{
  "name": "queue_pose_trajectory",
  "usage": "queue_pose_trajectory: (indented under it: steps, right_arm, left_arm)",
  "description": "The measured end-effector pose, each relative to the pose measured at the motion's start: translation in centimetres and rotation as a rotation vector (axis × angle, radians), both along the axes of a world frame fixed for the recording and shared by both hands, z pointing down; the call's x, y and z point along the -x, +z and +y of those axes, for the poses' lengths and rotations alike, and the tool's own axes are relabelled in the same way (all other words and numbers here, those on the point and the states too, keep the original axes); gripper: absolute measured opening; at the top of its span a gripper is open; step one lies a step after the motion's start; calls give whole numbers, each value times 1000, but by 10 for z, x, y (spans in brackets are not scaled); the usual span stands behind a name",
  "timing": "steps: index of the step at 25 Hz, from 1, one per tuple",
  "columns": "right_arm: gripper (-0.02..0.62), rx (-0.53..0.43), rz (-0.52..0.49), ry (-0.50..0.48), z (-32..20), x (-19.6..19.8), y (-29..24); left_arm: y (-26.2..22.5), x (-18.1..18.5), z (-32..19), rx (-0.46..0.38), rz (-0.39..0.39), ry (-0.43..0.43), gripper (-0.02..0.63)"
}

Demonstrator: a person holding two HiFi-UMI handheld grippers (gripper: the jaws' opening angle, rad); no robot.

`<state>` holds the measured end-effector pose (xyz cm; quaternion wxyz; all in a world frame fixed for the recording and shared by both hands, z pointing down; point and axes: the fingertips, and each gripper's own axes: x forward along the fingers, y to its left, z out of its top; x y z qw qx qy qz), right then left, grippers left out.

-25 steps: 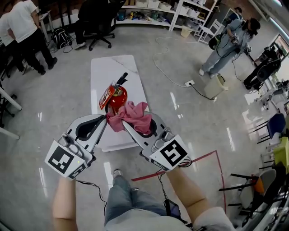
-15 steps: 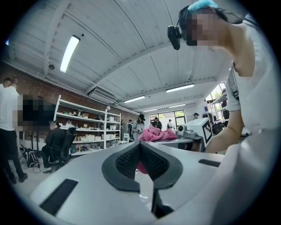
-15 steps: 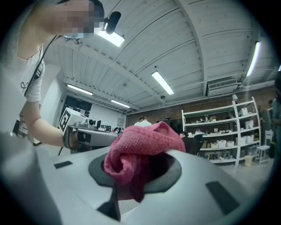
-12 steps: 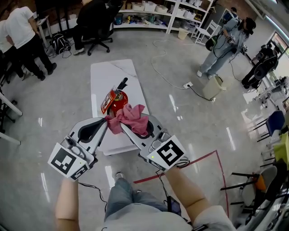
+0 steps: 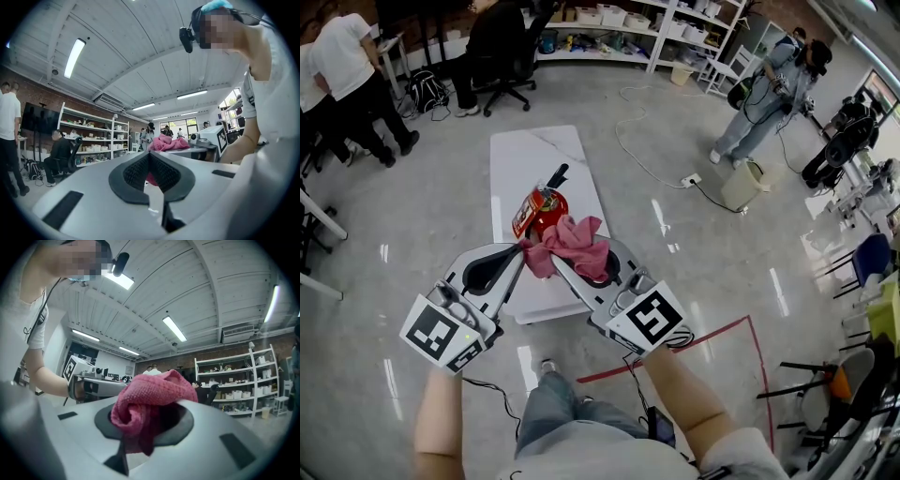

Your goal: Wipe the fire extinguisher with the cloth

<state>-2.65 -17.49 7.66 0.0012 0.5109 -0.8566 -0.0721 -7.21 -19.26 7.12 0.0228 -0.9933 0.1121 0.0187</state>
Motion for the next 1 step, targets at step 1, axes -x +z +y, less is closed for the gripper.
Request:
queue_pose_trajectory:
  steps: [1]
  right_arm:
    - [106, 0, 0, 2, -1, 1, 1]
  left_arm:
    - [1, 1, -1, 0, 0, 0, 9]
